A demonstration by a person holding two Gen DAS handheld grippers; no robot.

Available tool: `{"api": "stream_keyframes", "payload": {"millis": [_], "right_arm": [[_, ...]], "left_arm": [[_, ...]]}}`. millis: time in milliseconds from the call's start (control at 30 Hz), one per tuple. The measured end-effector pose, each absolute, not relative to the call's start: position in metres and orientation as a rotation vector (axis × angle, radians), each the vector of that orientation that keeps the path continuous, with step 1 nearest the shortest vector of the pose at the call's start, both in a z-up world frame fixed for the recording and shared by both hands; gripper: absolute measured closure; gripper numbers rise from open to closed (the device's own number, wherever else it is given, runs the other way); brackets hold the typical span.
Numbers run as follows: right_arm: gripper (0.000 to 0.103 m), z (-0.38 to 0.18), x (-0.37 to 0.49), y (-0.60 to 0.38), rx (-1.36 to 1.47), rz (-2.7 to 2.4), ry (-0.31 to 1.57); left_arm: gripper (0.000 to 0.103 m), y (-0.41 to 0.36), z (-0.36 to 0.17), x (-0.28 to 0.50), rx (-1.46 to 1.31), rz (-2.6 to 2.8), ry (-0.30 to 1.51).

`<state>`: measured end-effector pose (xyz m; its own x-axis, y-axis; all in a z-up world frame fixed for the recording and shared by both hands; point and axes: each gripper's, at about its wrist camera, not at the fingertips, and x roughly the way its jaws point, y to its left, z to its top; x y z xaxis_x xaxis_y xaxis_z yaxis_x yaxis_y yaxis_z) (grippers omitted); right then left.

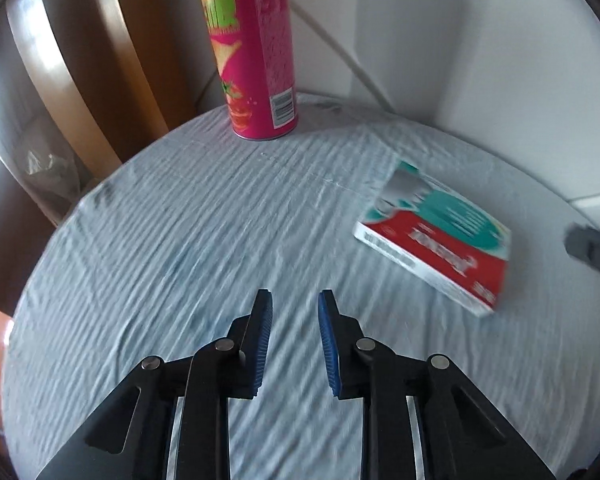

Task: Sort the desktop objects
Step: 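Grasp red-teal Tylenol box with left tool while right tool moves toward tape roll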

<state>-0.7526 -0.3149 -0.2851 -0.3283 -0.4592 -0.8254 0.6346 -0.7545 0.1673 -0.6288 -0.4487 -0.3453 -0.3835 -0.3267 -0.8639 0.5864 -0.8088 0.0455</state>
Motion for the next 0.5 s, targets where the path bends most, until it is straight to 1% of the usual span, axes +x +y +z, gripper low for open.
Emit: {"api": "stream_keyframes", "payload": {"millis": [133, 233, 300, 367, 467, 500], "right_arm": [[0.064, -0.307, -0.782, -0.342, 1.256, -2.13, 0.227], [0.064, -0.322, -0.796, -0.357, 1.249, -2.166, 0.27], [0.064, -0.331, -0.806, -0.362, 1.263, -2.157, 0.241], [0.063, -0.339, -0.808, -0.37, 1.276, -2.142, 0.269], [0.062, -0.34, -0.793, -0.382, 1.247, -2.084, 0.362], [0.062, -0.34, -0.788, -0.385, 1.243, -2.059, 0.383]], "left_arm": [[0.082, -0.452, -0.354, -0.644, 1.257, -2.227, 0.354], [0.083, -0.448, -0.356, -0.652, 1.239, -2.253, 0.346], [0.083, -0.445, -0.358, -0.653, 1.211, -2.266, 0.333], [0.083, -0.442, -0.359, -0.654, 1.19, -2.278, 0.333], [0.083, -0.435, -0.36, -0.653, 1.19, -2.317, 0.367], [0.084, -0.432, -0.36, -0.652, 1.189, -2.328, 0.374]]}}
